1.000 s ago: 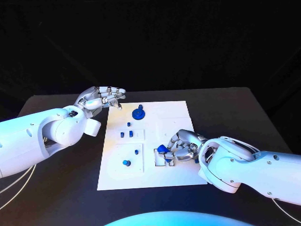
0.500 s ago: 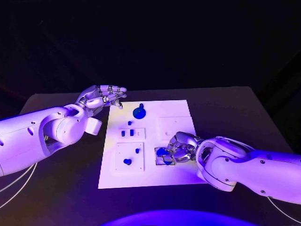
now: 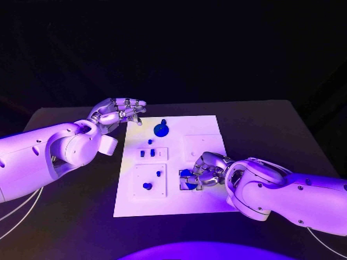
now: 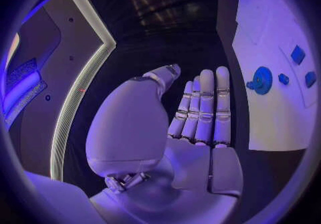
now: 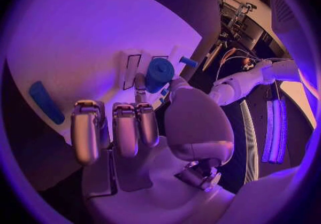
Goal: Assemble the parts on the task board
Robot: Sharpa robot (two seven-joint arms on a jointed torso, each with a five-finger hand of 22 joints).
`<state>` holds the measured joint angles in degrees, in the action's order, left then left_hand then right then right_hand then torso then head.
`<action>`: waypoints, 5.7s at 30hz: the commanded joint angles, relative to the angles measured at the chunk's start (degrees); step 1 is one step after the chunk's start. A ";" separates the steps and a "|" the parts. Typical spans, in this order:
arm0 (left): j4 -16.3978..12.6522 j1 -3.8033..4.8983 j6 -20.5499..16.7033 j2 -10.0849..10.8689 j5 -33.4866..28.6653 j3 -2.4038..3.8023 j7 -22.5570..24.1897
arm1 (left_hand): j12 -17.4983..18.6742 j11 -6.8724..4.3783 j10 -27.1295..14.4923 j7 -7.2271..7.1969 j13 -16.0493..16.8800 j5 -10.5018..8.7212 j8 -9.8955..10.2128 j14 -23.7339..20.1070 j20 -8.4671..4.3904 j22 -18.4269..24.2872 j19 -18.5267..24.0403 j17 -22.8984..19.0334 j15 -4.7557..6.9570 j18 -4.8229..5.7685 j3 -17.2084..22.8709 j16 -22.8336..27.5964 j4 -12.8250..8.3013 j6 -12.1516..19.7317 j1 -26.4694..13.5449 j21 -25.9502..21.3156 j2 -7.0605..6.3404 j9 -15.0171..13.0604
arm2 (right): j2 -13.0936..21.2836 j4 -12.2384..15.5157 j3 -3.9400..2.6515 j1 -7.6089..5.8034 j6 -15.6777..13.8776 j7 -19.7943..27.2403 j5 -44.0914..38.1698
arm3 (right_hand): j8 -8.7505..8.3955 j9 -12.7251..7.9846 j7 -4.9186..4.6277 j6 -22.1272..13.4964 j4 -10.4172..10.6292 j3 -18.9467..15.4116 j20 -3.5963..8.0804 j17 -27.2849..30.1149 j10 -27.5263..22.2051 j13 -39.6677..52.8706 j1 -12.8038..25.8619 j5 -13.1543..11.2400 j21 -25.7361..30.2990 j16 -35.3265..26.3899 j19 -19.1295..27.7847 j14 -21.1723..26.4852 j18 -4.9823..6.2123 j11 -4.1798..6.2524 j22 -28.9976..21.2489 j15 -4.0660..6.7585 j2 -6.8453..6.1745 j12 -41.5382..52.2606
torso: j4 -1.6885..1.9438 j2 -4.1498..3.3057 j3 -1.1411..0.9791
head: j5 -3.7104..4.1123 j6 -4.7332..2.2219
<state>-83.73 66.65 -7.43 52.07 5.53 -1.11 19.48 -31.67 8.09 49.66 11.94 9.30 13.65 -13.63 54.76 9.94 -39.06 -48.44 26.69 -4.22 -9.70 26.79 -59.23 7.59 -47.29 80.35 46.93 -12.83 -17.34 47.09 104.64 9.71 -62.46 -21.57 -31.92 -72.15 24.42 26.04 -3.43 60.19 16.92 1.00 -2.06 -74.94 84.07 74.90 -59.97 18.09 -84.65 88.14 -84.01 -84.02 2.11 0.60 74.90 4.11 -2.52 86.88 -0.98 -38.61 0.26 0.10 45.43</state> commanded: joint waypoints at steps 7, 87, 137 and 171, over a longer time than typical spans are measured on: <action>-0.16 0.02 0.70 -0.04 0.22 0.04 0.44 | -0.15 0.15 -0.46 -0.16 -0.09 -0.20 0.27 -0.12 0.09 0.09 -0.12 0.05 -0.13 -0.77 -0.28 0.27 0.31 0.44 -0.30 -0.39 0.37 -0.01 | 0.06 0.10 0.06 0.17 1.74 -0.42 -1.73 | 1.17 0.51 0.24 -0.72 0.08 -5.76 0.53 -9.84 4.19 12.39 6.60 -6.44 0.26 0.13 -4.81 -4.95 -1.09 0.43 13.74 0.50 -1.24 -0.43 | -0.09 0.06 -0.01 | -0.03 0.05; 0.01 0.01 1.11 0.17 0.28 0.03 -0.44 | -0.25 0.19 -0.61 -0.09 -0.09 -0.21 0.15 -0.23 0.12 0.35 -0.23 0.05 -0.17 -0.78 -0.37 0.40 0.58 0.40 -0.16 -0.76 0.64 -0.09 | 3.45 2.77 0.09 1.01 4.76 4.31 0.11 | 1.17 -0.59 0.17 -0.84 -0.17 -2.92 0.45 -9.98 4.51 13.03 -8.24 -7.99 0.36 0.04 -4.73 -4.98 -1.06 0.37 13.70 0.44 -0.73 -0.06 | -0.02 0.07 0.03 | -0.35 0.20; 0.01 -0.03 1.93 0.05 0.29 -0.01 0.31 | -0.49 0.22 -0.79 -0.11 -0.06 -0.25 -0.02 -0.35 0.25 0.84 -0.37 0.10 -0.28 -0.76 -1.35 0.48 1.36 0.43 -0.71 -1.46 0.18 -0.22 | 16.79 3.02 0.47 1.62 -1.85 3.38 -10.11 | -0.97 -1.45 -1.04 -2.66 -0.16 -3.18 -0.41 -9.88 3.67 12.04 -15.05 -8.44 0.31 -0.05 -4.71 -4.94 -1.07 -0.70 13.72 -0.49 -3.00 -1.74 | -0.09 0.12 0.12 | 1.49 0.16; -0.31 -0.03 2.16 0.51 0.52 -0.01 -0.07 | -0.56 0.20 -0.81 -0.14 -0.04 -0.23 -0.09 -0.37 0.25 0.94 -0.43 0.12 -0.26 -0.78 -1.40 0.49 1.45 0.38 -0.58 -1.61 0.34 -0.26 | 11.82 0.56 0.46 3.96 3.56 -3.08 -18.49 | -2.77 -2.93 -0.31 0.11 -1.13 13.70 0.30 -10.11 3.66 12.08 -25.45 -3.52 -0.20 -0.04 -4.82 -4.97 -1.16 0.07 13.84 0.21 -7.48 -1.83 | -0.13 0.27 0.17 | 1.11 0.45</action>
<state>-83.85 66.61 -6.24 52.62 5.83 -1.16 19.05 -31.91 8.29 49.04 11.75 9.27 13.65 -13.63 54.57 10.14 -38.17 -48.64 26.76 -4.41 -9.70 25.61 -59.01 8.77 -47.11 80.13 45.61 -12.60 -17.52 58.95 105.93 9.41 -59.37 -22.13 -31.27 -89.49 21.73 29.15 -3.85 59.82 19.45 10.42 -2.07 -74.91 83.94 74.93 -85.96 13.96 -84.61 88.14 -84.00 -83.94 1.26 0.28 74.95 4.02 -9.10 85.33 -1.09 -38.37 0.41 1.19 45.97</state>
